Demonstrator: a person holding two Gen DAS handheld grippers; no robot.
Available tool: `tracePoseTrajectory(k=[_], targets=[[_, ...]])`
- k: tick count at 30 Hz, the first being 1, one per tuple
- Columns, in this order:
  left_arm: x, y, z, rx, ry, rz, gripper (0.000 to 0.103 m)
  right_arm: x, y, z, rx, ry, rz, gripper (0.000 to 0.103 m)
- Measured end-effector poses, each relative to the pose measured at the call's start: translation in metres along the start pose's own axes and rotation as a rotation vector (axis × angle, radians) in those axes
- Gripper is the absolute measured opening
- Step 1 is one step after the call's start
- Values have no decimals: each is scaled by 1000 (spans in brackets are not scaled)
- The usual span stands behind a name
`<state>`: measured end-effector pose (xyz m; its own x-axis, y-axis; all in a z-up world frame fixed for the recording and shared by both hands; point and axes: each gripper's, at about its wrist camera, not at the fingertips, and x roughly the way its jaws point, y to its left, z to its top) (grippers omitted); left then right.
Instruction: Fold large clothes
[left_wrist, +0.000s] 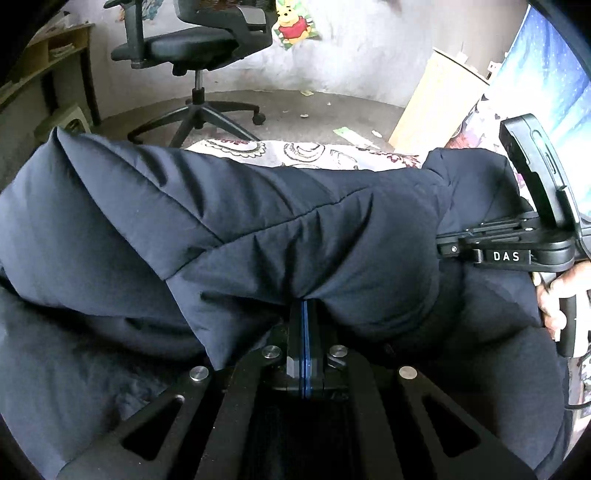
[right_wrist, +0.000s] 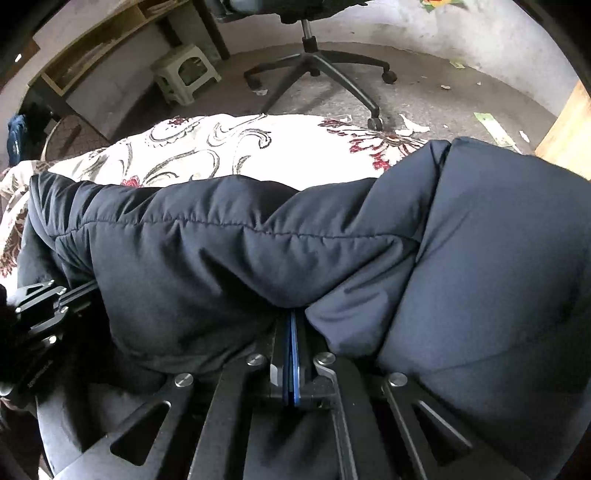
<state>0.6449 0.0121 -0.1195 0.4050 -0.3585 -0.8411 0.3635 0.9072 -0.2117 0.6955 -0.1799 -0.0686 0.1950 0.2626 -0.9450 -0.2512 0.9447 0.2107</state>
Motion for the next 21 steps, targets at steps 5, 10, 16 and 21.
tracePoseTrajectory(k=[5, 10, 16, 21], targets=[[-3, -8, -2, 17, -14, 45, 2, -5, -1, -10, 10, -63, 2, 0], [-17, 1, -9, -77, -33, -4, 2, -16, 9, -29, 28, -190, -58, 0], [-38, 9, -11, -211, -51, -9, 2, -35, -4, -44, 72, -272, 36, 3], [-61, 1, -10, -262, -80, 48, 1, -59, 6, -57, 28, -314, 66, 49]])
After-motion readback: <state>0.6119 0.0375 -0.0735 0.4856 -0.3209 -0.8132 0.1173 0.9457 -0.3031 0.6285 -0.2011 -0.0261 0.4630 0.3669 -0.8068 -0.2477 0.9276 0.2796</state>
